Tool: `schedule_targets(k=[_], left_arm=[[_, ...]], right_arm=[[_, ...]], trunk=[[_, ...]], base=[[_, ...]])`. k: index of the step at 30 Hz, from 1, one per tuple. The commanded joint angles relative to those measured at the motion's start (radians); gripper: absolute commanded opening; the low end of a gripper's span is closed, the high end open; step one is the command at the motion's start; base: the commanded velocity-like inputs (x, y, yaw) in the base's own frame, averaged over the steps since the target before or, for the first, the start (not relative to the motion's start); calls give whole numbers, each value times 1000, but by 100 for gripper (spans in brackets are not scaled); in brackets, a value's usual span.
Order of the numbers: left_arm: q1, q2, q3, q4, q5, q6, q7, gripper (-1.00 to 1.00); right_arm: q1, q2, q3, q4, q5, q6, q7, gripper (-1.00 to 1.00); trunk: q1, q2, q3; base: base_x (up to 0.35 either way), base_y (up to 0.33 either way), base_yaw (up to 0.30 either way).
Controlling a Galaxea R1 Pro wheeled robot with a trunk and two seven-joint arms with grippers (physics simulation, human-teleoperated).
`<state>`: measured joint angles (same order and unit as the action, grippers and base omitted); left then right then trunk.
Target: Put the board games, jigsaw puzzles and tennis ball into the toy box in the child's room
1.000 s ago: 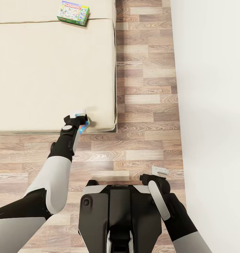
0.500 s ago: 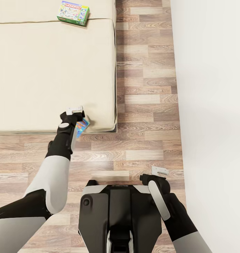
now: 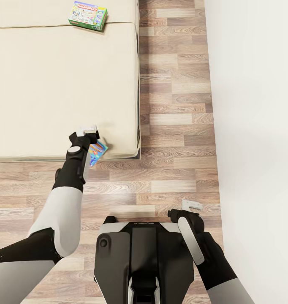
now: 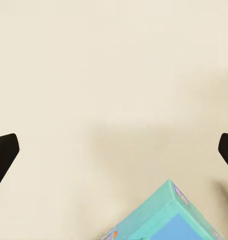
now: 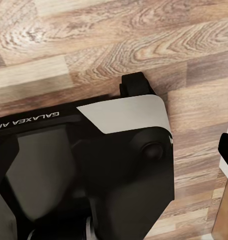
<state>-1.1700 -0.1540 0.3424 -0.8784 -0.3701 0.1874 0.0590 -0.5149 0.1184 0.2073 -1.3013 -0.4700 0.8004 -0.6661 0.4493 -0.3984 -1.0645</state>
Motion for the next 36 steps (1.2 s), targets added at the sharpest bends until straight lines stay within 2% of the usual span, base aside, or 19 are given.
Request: schedule_targets(k=[1,7,9,15,16,21,23,24,25,26,28,29,30,32,33,35,36], left_arm=[[0,-1,2,-6,-7,4,0,100],[0,3,5,-61,-8,11,0,100],[0,5,19,-87,-8,14,-1,100],[2,9,95,-144,-12,20,-4,100],[2,14,120,-159,-15,23,-5,100],[4,47,169,-185,-19,53,-7,100],[6,79,188,-195,-18,91,-8,100],[7,107,200,-198,-15,123,-10,100],[7,122,206,-200,-13,140,-11,100],[9,152,221,-201,-11,176,-15,100],[11,180,239,-202,-9,210,-23,100],[12,206,259,-202,-9,239,-39,100],[14,232,289,-203,-9,266,-70,100],[18,254,318,-203,-11,290,-105,100],[27,275,352,-203,-12,316,-148,100],[39,295,384,-203,-15,346,-194,100],[54,313,411,-203,-18,379,-240,100]], right_arm=[[0,0,1,-1,-10,2,-10,100],[0,0,1,0,-10,2,-10,100],[0,0,1,4,-10,2,-10,100],[0,1,1,19,-8,1,-10,100],[0,1,0,23,-7,1,-10,100],[0,1,0,29,-7,0,-10,100],[0,1,0,31,-7,0,-10,100],[0,1,0,32,-7,0,-10,100],[0,1,0,32,-7,0,-10,100],[0,1,0,33,-7,0,-10,100],[0,1,0,33,-7,0,-10,100],[0,1,0,34,-7,0,-10,100],[0,0,0,34,-6,0,-10,100],[0,0,0,34,-6,0,-10,100],[0,-1,0,34,-6,0,-10,100],[0,-1,0,34,-6,0,-10,100],[0,-1,0,34,-5,0,-10,100]], trunk=[[1,-2,-1],[1,-2,-1],[1,-2,-1],[1,-2,-1],[1,-2,-1],[1,-2,-1],[1,-2,-1],[1,-2,-1],[1,-2,-1],[1,-2,-1],[1,-2,-1],[1,-2,-1],[1,-2,-1],[1,-2,-1],[1,-2,-1],[1,-2,-1],[1,-2,-1]], base=[[0,0,0],[0,0,0],[0,0,0],[0,0,0],[0,0,0],[0,0,0],[0,0,0],[0,0,0],[0,0,0],[0,0,0],[0,0,0],[0,0,0],[0,0,0],[0,0,0],[0,0,0],[0,0,0],[0,0,0]])
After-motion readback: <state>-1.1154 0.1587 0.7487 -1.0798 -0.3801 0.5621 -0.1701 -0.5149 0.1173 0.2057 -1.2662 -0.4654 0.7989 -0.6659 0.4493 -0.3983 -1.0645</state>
